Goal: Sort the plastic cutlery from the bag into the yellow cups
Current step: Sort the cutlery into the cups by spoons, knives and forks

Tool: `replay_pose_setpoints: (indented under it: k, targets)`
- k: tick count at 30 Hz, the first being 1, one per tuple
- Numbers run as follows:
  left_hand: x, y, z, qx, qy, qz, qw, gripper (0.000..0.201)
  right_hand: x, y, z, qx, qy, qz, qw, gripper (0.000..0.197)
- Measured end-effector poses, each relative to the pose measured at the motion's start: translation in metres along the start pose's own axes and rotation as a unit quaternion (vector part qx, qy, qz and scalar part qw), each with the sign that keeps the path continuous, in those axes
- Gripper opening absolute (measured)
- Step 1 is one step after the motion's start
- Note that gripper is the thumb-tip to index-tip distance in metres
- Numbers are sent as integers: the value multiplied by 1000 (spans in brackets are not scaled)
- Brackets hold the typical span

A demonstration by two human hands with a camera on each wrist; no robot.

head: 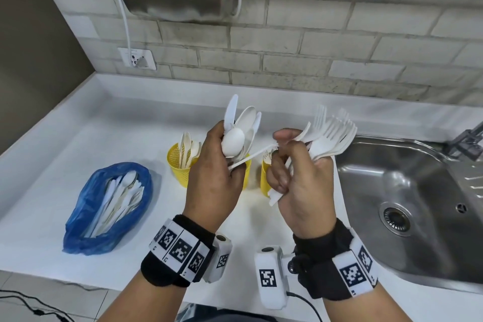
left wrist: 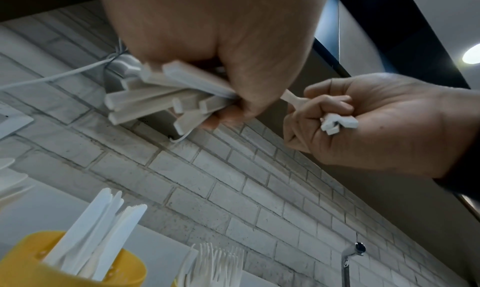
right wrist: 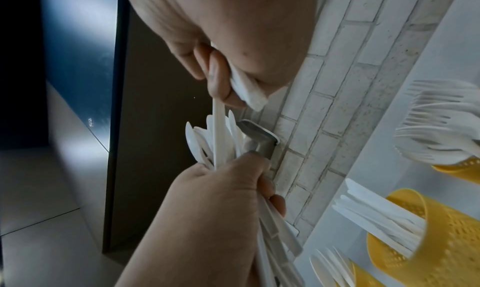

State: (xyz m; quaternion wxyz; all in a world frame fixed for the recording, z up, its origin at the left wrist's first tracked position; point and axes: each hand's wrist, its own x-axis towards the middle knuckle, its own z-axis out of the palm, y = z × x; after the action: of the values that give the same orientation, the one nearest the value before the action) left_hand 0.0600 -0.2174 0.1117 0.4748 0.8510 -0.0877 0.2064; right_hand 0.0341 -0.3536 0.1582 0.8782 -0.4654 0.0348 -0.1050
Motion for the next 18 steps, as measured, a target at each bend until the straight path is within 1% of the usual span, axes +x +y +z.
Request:
replay_pose_setpoints:
  k: [5,9,14,16,18]
  targets:
    - [2,-7,4,-40,-8,20,999,65,7,-2,3,9,42,20,999,28]
    - [1,-7,3,-93,-4,19,995,61,14,-5,4,27,61,5,998,36]
    - [-1,-3,1,-122,3,16,992,54,26,-20,1,111,80,0,991,41]
    - [0,-3,1,-124,7,17,992,51,27,-29,2,100,80,-29,991,42]
    - [0,-1,0,-123,6,15,992,51,24,-34,0,36,47,-82,995,43]
